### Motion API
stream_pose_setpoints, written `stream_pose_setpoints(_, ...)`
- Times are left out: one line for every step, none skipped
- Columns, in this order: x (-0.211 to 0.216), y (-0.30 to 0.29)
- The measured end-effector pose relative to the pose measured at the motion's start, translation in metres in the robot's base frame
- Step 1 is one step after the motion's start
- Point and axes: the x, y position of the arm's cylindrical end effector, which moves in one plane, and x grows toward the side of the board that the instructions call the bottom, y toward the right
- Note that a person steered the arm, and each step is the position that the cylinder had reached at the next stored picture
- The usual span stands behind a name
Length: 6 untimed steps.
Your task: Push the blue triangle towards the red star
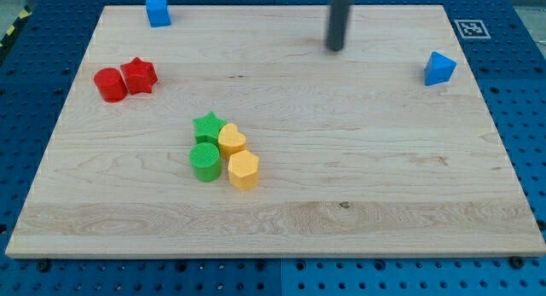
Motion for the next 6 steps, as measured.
stream_pose_setpoints(0.0,0.117)
stream_pose_setpoints(0.034,0.175)
stream_pose_setpoints(0.064,0.165)
stream_pose_setpoints(0.056,0.129)
stream_pose_setpoints(0.058,0.081)
stream_pose_setpoints(0.059,0.04)
